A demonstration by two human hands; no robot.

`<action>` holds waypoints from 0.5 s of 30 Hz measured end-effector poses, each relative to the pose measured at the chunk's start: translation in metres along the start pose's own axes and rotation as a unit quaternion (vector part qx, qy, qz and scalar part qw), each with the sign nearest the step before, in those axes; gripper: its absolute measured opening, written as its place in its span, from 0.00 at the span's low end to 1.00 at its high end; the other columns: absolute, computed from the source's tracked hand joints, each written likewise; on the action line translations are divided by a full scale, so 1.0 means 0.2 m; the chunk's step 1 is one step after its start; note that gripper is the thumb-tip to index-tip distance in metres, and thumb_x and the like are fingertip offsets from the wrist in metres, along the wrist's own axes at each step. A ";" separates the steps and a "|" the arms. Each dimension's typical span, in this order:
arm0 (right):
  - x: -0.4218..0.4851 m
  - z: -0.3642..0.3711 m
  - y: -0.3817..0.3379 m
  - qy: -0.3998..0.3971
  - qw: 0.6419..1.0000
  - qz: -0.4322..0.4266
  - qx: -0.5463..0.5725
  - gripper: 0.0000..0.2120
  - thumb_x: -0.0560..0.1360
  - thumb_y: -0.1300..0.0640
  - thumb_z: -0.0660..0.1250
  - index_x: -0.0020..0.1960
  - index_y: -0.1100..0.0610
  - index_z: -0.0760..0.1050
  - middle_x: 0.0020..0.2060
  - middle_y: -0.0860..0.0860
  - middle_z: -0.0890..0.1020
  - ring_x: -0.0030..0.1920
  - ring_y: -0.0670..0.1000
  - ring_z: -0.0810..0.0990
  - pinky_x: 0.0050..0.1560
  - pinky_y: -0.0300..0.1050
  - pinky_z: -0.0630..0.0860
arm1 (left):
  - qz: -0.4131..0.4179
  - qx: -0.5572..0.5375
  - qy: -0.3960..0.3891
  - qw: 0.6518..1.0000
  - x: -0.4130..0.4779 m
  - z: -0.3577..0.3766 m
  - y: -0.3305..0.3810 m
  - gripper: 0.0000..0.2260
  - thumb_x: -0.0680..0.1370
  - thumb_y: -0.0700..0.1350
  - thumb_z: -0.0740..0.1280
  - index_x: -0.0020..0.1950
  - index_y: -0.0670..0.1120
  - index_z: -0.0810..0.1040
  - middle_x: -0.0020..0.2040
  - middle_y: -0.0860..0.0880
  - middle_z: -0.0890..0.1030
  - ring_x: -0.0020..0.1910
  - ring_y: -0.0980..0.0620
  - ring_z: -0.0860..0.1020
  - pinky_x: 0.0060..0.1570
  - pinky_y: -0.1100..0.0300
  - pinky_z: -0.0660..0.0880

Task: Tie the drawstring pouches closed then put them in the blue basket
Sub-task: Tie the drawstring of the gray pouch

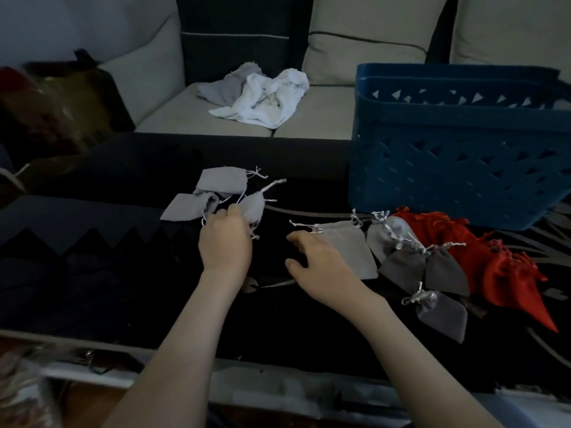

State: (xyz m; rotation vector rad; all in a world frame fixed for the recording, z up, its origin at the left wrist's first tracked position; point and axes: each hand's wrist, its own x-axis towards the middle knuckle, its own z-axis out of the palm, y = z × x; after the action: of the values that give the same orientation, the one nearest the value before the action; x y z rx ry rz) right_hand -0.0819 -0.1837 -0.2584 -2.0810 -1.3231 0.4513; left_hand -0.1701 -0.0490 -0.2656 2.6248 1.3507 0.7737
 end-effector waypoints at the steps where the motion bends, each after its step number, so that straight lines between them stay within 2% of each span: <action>1: 0.00 -0.01 0.00 0.004 1.000 0.000 0.016 0.21 0.77 0.58 0.64 0.70 0.56 0.66 0.63 0.53 0.73 0.65 0.51 0.70 0.62 0.37 0.64 | -0.007 -0.032 0.018 0.999 0.00 -0.02 0.01 0.10 0.81 0.45 0.60 0.52 0.38 0.75 0.47 0.40 0.78 0.48 0.41 0.75 0.40 0.52 0.68; 3: 0.01 -0.02 0.00 0.013 0.998 0.008 0.057 0.22 0.77 0.58 0.64 0.70 0.56 0.66 0.62 0.53 0.74 0.62 0.48 0.72 0.55 0.31 0.63 | -0.040 -0.093 0.029 0.994 0.00 -0.06 0.04 0.13 0.82 0.48 0.57 0.50 0.40 0.74 0.44 0.43 0.77 0.45 0.42 0.75 0.38 0.53 0.68; 5: 0.01 -0.03 -0.01 0.017 0.995 0.023 0.098 0.22 0.77 0.57 0.64 0.71 0.54 0.65 0.61 0.51 0.75 0.57 0.44 0.72 0.52 0.30 0.63 | -0.069 -0.133 0.009 0.989 0.01 -0.09 0.07 0.13 0.83 0.48 0.55 0.49 0.42 0.74 0.41 0.47 0.74 0.44 0.44 0.74 0.39 0.54 0.66; 8: 0.01 -0.04 0.00 0.013 0.993 0.038 0.115 0.23 0.78 0.57 0.64 0.72 0.53 0.64 0.61 0.51 0.75 0.56 0.44 0.72 0.52 0.31 0.63 | -0.074 -0.117 -0.030 0.990 0.00 -0.11 0.09 0.11 0.82 0.46 0.56 0.50 0.42 0.74 0.40 0.48 0.73 0.43 0.46 0.72 0.38 0.56 0.63; 10: 0.01 -0.03 0.00 0.014 0.995 0.040 0.091 0.23 0.78 0.57 0.64 0.72 0.54 0.64 0.63 0.53 0.75 0.61 0.48 0.73 0.54 0.31 0.63 | -0.034 -0.069 -0.060 0.995 -0.01 -0.11 0.09 0.09 0.80 0.40 0.59 0.58 0.43 0.74 0.48 0.44 0.76 0.47 0.45 0.73 0.41 0.53 0.67; 12: 0.01 -0.03 0.02 0.041 0.998 0.039 0.026 0.23 0.77 0.58 0.63 0.71 0.56 0.65 0.65 0.54 0.73 0.67 0.52 0.69 0.62 0.38 0.64 | 0.040 -0.027 -0.085 0.995 -0.02 -0.08 0.09 0.19 0.76 0.35 0.60 0.67 0.46 0.71 0.61 0.44 0.75 0.58 0.43 0.71 0.53 0.51 0.67; 13: 0.00 -0.03 0.03 0.062 0.997 0.046 -0.024 0.22 0.77 0.57 0.62 0.70 0.56 0.65 0.65 0.54 0.72 0.67 0.55 0.68 0.64 0.43 0.64 | 0.082 -0.025 -0.083 0.993 -0.02 -0.07 0.11 0.22 0.75 0.34 0.61 0.68 0.48 0.70 0.64 0.44 0.73 0.61 0.43 0.69 0.58 0.53 0.65; 15: -0.01 -0.05 0.06 0.098 0.984 0.089 -0.122 0.20 0.78 0.57 0.59 0.69 0.57 0.64 0.66 0.56 0.70 0.67 0.57 0.66 0.63 0.49 0.63 | 0.145 -0.055 -0.089 0.984 -0.04 -0.04 0.16 0.23 0.75 0.33 0.60 0.68 0.48 0.71 0.63 0.44 0.73 0.61 0.44 0.69 0.58 0.56 0.65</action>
State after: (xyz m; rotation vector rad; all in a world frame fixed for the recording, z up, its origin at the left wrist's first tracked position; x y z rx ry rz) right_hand -0.0689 -0.1914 -0.2584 -2.3909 -1.1283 0.1582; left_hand -0.1547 -0.0761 -0.2515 2.7571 0.8682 0.6047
